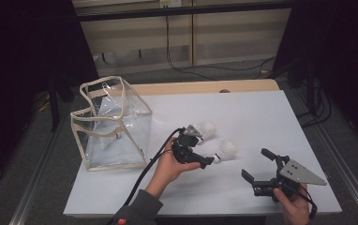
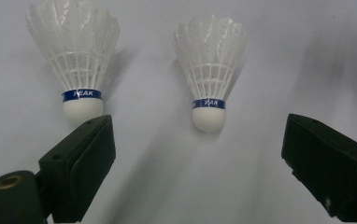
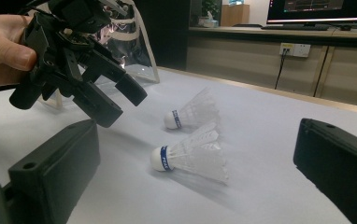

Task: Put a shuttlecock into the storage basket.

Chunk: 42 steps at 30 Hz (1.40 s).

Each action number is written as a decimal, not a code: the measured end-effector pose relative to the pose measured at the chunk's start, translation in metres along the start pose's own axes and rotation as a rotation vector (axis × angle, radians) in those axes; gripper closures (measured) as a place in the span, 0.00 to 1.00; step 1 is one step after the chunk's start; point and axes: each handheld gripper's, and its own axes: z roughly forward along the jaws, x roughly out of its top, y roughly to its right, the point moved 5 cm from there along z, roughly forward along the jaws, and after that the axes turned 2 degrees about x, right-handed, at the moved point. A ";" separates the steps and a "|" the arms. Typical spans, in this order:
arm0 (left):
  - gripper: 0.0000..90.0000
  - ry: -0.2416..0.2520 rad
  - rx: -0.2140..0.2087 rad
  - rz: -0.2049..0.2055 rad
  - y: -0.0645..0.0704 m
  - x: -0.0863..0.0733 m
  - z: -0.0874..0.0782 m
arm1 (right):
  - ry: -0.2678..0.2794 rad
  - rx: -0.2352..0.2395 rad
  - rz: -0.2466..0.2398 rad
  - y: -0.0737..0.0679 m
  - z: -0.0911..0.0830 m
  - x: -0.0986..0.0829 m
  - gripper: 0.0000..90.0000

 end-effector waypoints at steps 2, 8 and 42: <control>0.12 0.002 0.003 -0.002 0.000 0.000 0.001 | 0.000 0.000 0.001 0.000 0.000 0.000 0.01; 0.13 0.003 0.000 0.004 0.002 -0.001 0.005 | 0.000 0.001 -0.003 0.000 0.000 0.000 0.01; 0.36 0.001 -0.001 0.032 0.010 -0.003 0.032 | 0.000 0.001 -0.003 0.000 0.000 0.000 0.01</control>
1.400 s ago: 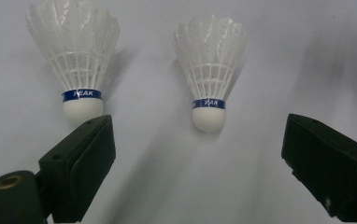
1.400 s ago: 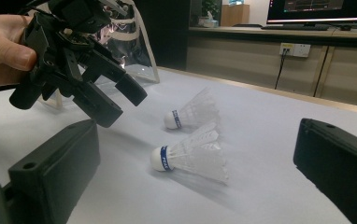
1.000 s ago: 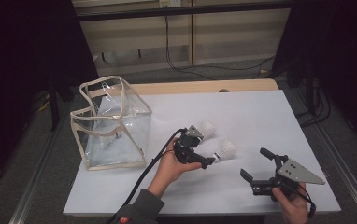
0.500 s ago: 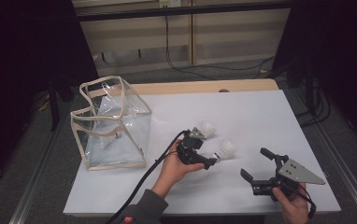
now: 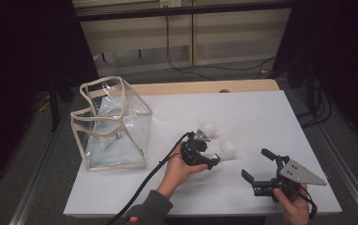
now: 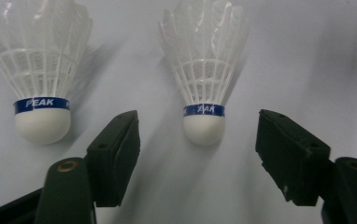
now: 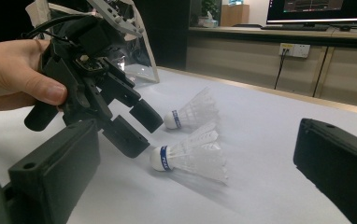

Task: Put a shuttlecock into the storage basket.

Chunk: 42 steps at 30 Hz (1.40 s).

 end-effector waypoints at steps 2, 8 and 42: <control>0.39 0.002 0.001 0.005 0.001 0.001 0.001 | 0.002 -0.003 0.000 0.000 0.000 0.000 0.01; 0.45 -0.010 -0.005 0.021 0.002 0.001 0.006 | -0.001 0.000 -0.001 0.000 0.000 0.000 0.01; 0.62 -0.019 0.002 0.022 0.004 -0.002 0.025 | 0.000 -0.005 0.003 0.001 0.000 0.000 0.01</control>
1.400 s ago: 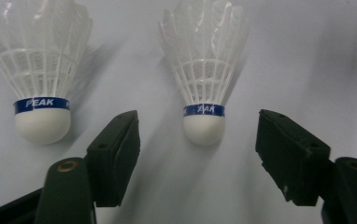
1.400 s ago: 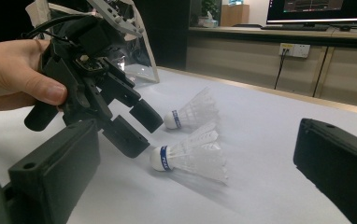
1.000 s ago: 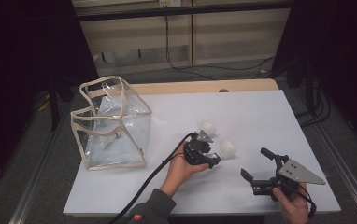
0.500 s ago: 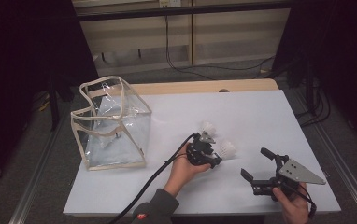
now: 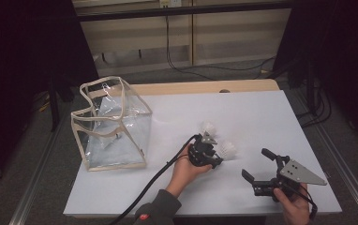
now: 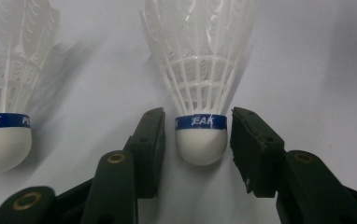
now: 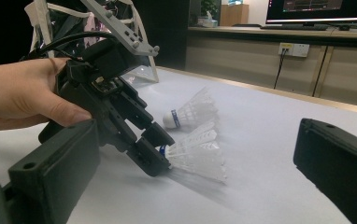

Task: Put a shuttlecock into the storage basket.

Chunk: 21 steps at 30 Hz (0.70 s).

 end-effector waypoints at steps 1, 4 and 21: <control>0.62 -0.003 0.000 0.003 0.000 0.000 0.000 | 0.003 0.001 0.000 0.000 0.000 0.000 0.01; 0.64 -0.005 0.007 0.005 0.000 0.000 0.000 | 0.001 -0.001 -0.004 0.001 0.000 0.000 0.01; 0.73 -0.010 -0.011 0.001 0.002 0.000 -0.001 | 0.001 -0.003 -0.005 0.001 0.000 0.000 0.01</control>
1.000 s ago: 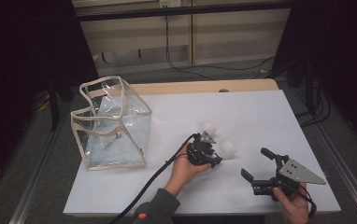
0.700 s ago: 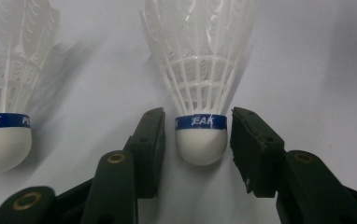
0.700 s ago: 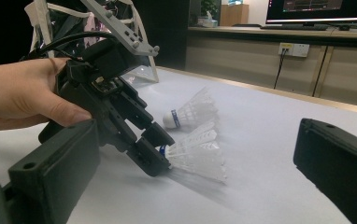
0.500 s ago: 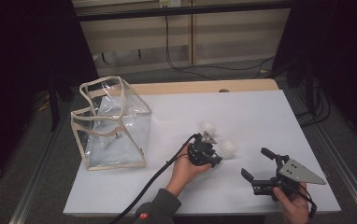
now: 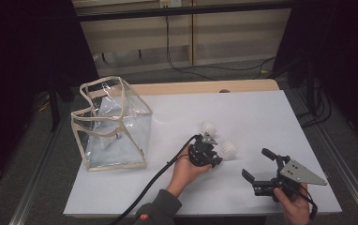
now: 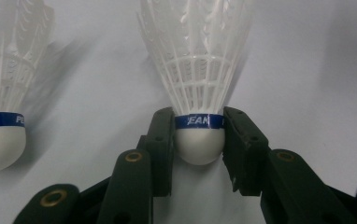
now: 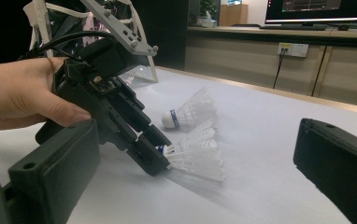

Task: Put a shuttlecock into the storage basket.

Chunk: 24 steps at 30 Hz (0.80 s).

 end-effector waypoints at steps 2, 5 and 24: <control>0.73 -0.008 -0.003 0.004 0.000 0.000 -0.001 | -0.002 0.002 0.002 0.000 0.000 0.000 0.01; 0.73 -0.012 -0.014 0.008 0.001 0.000 -0.002 | 0.000 0.000 0.001 0.000 0.000 0.000 0.01; 0.73 0.005 -0.056 -0.003 0.001 0.005 -0.019 | -0.003 -0.002 0.003 0.000 0.000 0.000 0.01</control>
